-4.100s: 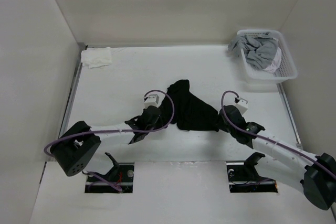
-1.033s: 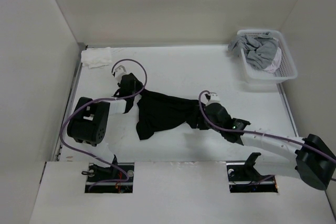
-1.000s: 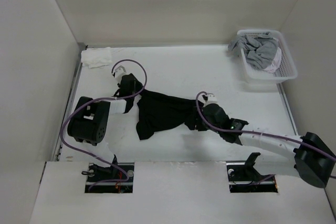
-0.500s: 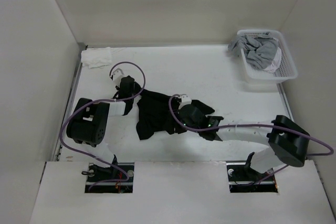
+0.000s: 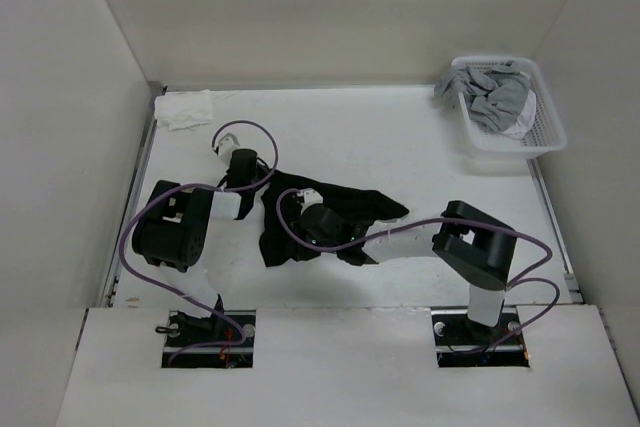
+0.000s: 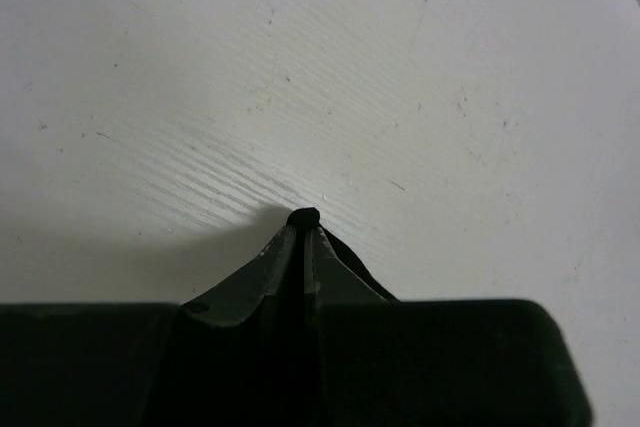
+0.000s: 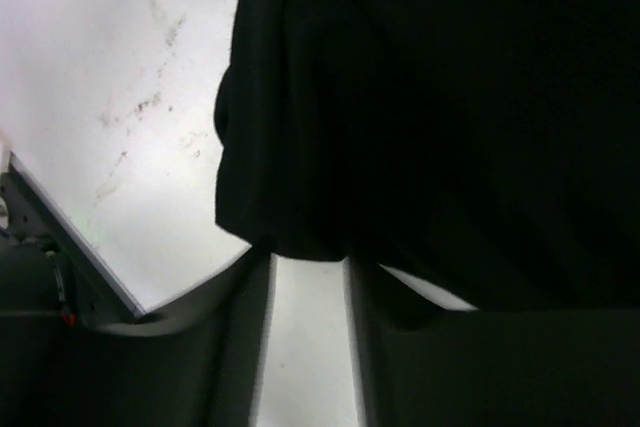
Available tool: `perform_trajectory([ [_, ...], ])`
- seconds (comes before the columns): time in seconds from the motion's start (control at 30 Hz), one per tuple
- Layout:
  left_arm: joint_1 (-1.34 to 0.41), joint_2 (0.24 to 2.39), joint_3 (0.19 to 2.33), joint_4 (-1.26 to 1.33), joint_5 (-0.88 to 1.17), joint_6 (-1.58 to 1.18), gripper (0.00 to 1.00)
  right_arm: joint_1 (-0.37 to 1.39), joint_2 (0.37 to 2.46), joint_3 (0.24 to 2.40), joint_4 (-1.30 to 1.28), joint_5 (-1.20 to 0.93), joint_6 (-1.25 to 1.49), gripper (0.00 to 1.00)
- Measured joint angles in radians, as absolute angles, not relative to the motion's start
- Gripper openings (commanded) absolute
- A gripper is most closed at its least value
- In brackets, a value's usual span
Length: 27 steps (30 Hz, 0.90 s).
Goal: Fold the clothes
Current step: Flatten the tank top out
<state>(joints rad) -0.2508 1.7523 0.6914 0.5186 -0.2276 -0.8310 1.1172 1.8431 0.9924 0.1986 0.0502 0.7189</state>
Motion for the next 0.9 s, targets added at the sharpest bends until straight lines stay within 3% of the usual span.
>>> perform_trajectory([
  [0.1, -0.249, 1.744, 0.686, 0.528, -0.225, -0.843, 0.02, 1.117, 1.858, 0.995, 0.214, 0.044, 0.721, 0.07],
  [0.2, -0.249, 1.697, 0.668, 0.527, -0.224, -0.850, 0.01, 1.117, 1.853, 0.995, 0.232, 0.044, 0.727, 0.02],
  [0.37, -0.242, 1.525, 0.626, 0.508, -0.225, -0.863, 0.00, 1.117, 1.660, 0.893, 0.240, 0.051, 0.730, 0.01],
  [0.67, -0.211, 1.058, 0.620, 0.361, -0.234, -0.872, 0.00, 0.955, 0.859, 0.784, 0.216, 0.019, 0.730, 0.03],
  [0.9, -0.202, 0.746, 0.713, 0.185, -0.234, -0.863, 0.00, 0.735, 0.659, 0.871, 0.125, -0.022, 0.731, 0.03],
])
